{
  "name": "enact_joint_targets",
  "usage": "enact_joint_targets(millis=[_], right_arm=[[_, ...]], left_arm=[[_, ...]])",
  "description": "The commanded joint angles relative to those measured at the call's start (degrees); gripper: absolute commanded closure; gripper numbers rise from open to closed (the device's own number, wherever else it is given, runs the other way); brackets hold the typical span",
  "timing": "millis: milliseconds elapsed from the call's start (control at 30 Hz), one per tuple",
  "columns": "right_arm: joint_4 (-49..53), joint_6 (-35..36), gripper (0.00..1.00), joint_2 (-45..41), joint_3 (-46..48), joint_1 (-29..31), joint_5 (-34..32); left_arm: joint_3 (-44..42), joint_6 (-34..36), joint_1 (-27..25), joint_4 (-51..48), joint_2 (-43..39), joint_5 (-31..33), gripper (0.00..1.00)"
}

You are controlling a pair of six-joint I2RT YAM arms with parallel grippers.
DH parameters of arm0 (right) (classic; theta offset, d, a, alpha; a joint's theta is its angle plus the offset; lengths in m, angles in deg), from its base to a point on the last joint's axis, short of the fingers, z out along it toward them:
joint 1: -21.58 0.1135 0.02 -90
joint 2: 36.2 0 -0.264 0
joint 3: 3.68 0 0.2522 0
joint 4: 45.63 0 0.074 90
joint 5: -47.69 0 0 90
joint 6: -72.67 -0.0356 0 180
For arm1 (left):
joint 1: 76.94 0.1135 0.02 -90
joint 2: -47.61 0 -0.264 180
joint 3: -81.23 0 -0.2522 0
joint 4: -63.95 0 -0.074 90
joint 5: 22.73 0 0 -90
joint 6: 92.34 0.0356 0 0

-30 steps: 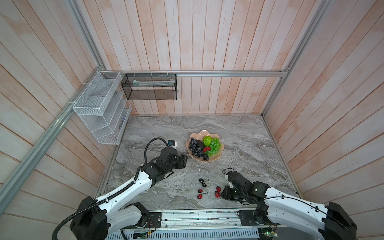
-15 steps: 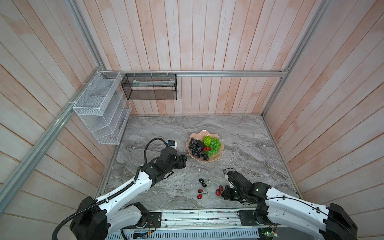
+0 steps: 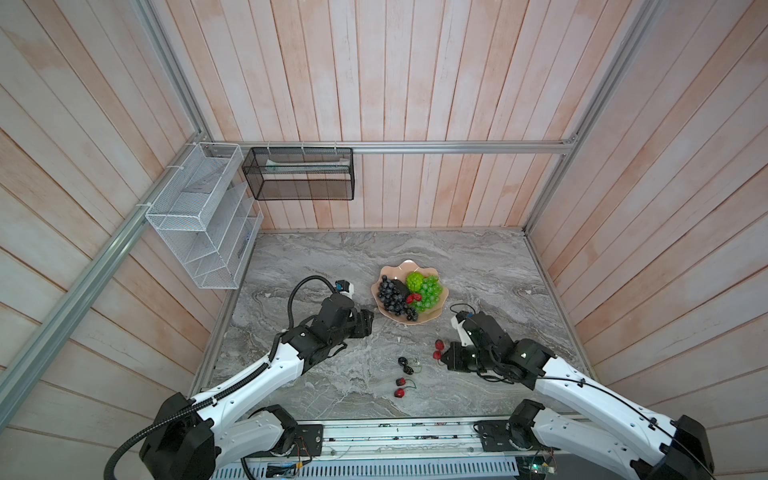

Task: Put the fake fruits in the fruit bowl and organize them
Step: 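Lift the red cherries with the right gripper and carry them over the bowl, then lower the red cherries beside the dark grapes and open the right gripper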

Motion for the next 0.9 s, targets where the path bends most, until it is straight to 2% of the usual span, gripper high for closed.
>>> enact_joint_targets(millis=[0, 133, 433, 667, 867], right_arm=[[-0.27, 10.31, 0.98, 5.05, -5.44, -5.44, 5.51], [-3.28, 17.8, 0.98, 15.07, -13.85, -8.32, 8.35], [-8.38, 24.7, 0.98, 34.82, -27.28, -11.52, 17.25], [-9.02, 26.52, 0.98, 43.17, -34.4, -12.1, 18.39], [-8.85, 27.27, 0.96, 46.67, -35.69, -12.48, 16.63]], left_arm=[[0.53, 0.01, 0.4, -2.69, -2.63, 2.91, 0.3], [-0.09, -0.14, 0.72, -3.82, -5.34, 4.25, 0.29], [-1.34, -2.34, 1.17, -4.69, -8.93, 5.02, 0.29], [-1.93, -2.87, 1.37, -5.48, -11.01, 5.98, 0.29], [-1.84, -2.28, 1.36, -6.05, -12.07, 6.35, 0.28]])
